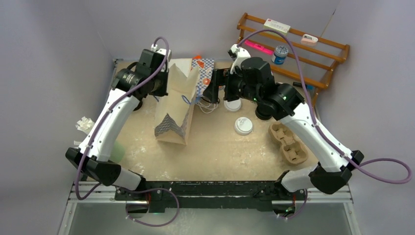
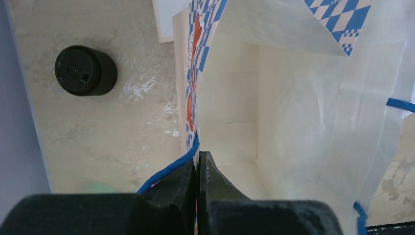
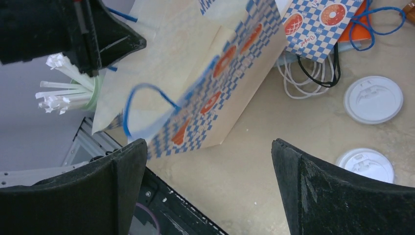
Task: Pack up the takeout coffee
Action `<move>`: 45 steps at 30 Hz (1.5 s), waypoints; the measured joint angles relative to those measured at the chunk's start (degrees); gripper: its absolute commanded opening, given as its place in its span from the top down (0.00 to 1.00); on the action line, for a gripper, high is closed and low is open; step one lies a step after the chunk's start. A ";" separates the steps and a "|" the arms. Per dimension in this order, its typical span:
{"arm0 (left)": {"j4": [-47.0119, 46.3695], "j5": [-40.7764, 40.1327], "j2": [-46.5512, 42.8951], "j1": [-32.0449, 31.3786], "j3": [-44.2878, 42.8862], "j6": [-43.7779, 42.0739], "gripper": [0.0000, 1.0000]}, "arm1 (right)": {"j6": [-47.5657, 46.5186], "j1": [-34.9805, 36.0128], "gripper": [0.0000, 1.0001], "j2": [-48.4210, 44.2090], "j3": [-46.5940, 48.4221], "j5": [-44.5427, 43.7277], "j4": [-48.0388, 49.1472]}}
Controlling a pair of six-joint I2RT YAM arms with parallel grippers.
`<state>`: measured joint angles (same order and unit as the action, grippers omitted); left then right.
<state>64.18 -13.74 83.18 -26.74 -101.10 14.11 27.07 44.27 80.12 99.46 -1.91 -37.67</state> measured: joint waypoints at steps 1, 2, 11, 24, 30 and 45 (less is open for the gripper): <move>0.24 0.63 0.52 1.36 0.00 -0.11 1.00 | 0.13 -0.07 0.02 -0.55 -0.31 -0.13 -0.02; 0.61 1.79 1.07 3.34 0.00 -0.22 1.00 | 0.31 -0.09 0.02 -1.27 -0.74 -0.44 -0.04; 2.82 5.16 4.48 12.46 -2.23 -0.24 0.32 | 0.87 -3.06 0.02 -8.59 -8.09 -8.70 -0.15; -6.54 19.08 -3.30 5.57 -10.23 1.57 0.17 | 5.27 -14.43 0.10 -17.68 -29.90 -15.02 0.35; -15.69 21.03 -1.90 -13.88 -9.33 3.50 0.20 | 12.35 -29.75 0.21 -20.00 -41.40 -13.77 1.27; -54.73 25.38 5.38 -28.76 27.32 5.95 0.35 | 21.09 -51.67 0.09 -24.68 -52.94 -12.31 0.39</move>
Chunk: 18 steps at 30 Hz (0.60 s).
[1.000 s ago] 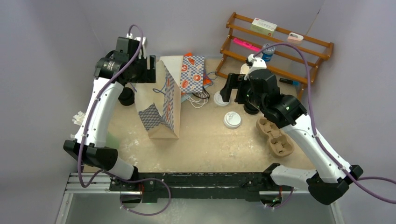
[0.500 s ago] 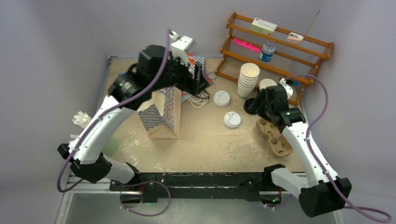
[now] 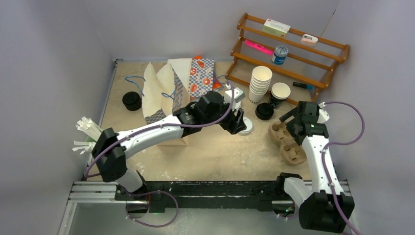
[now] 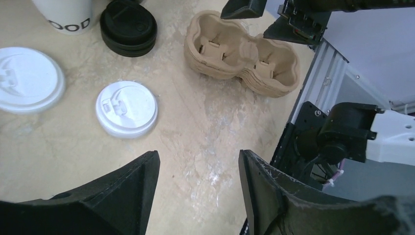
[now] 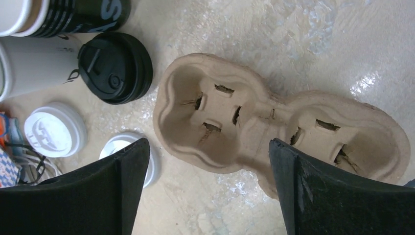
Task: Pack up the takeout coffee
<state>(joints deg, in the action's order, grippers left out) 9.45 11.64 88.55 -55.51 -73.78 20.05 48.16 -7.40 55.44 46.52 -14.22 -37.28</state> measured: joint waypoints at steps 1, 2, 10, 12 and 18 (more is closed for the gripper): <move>-2.25 0.22 1.31 -0.22 0.83 -0.02 0.33 | 0.13 -0.09 0.11 0.33 -0.17 -0.17 -0.04; -4.13 0.52 2.36 -0.46 1.38 -0.07 0.31 | 0.33 -0.13 0.11 0.87 -0.20 -0.46 -0.11; -17.62 2.23 12.94 -3.13 2.78 -0.72 0.40 | 3.96 -0.83 0.17 4.09 -2.32 -4.57 -0.13; -17.97 2.34 15.67 -3.39 2.36 -1.38 0.43 | 4.79 -0.90 0.20 4.07 -2.95 -5.05 0.02; -17.51 2.51 22.93 -3.39 0.61 -2.23 0.45 | 5.99 -0.92 0.37 4.83 -7.10 -4.44 1.66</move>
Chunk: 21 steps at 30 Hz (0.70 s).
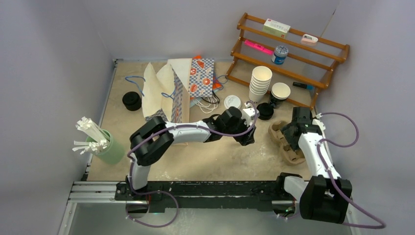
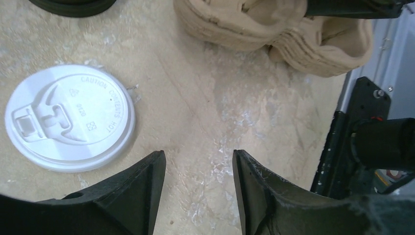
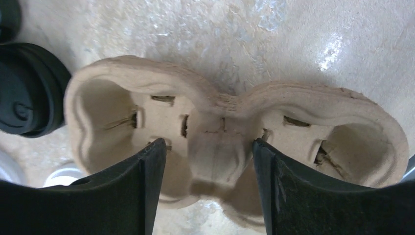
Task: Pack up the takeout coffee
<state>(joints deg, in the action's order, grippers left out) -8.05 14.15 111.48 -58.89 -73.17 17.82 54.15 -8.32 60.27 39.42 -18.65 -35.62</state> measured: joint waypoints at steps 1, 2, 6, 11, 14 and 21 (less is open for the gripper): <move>0.02 -0.02 0.79 0.00 -0.20 -0.02 0.45 | 0.00 0.00 0.40 0.76 -0.35 0.39 0.20; 0.09 -0.04 1.86 0.00 -0.46 -0.04 0.46 | -0.13 0.00 0.43 1.68 -0.50 0.52 0.24; 0.46 -0.59 4.09 0.00 -1.03 -0.57 0.46 | -0.39 -0.07 0.51 3.93 -0.50 0.81 0.55; 1.29 -2.16 7.65 0.00 -4.07 -0.98 0.46 | -0.83 -0.07 0.58 3.74 -0.48 1.03 0.48; 1.79 -3.17 9.86 0.00 -5.84 -1.01 0.46 | -1.73 -0.07 0.58 3.52 -0.39 1.68 0.15; 1.22 -5.68 13.07 0.72 -8.79 -0.98 0.46 | -6.97 -0.04 0.57 4.57 0.63 4.68 -0.63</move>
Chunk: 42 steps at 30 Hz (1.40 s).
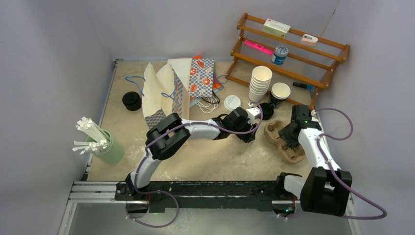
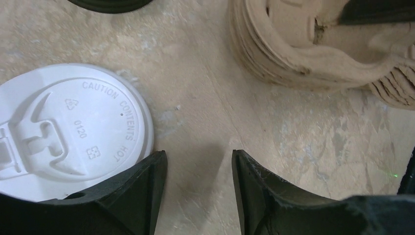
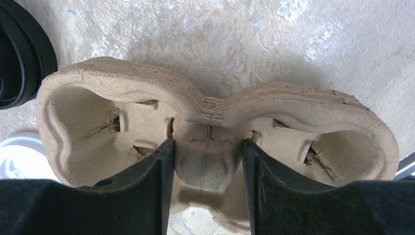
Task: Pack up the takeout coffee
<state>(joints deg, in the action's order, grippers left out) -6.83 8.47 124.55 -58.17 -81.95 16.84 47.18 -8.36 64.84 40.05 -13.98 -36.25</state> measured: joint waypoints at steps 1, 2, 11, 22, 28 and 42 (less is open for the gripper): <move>-0.26 0.00 0.24 0.28 -0.24 0.07 0.46 | -0.63 0.00 0.57 0.50 0.46 0.17 -0.20; -0.70 -0.04 0.50 0.61 -0.44 0.11 0.46 | -1.11 0.00 0.56 0.81 0.70 0.24 -0.20; -2.99 0.50 2.86 3.65 -2.86 0.46 0.46 | -4.63 6.80 0.52 0.50 1.16 2.29 -1.05; 5.49 -0.39 -1.66 4.07 -2.99 2.10 0.43 | -9.42 11.02 0.33 1.03 1.38 8.09 0.02; 11.04 -1.51 -10.64 4.09 0.24 2.97 0.42 | -10.62 15.65 0.20 1.14 1.38 9.53 1.68; 11.98 -0.79 -29.97 7.76 17.64 5.40 0.52 | -14.01 27.82 0.12 3.50 3.45 15.34 4.90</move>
<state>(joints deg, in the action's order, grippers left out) 5.15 7.68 94.59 -50.41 -64.31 22.24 33.17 19.46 68.34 43.51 1.37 -31.35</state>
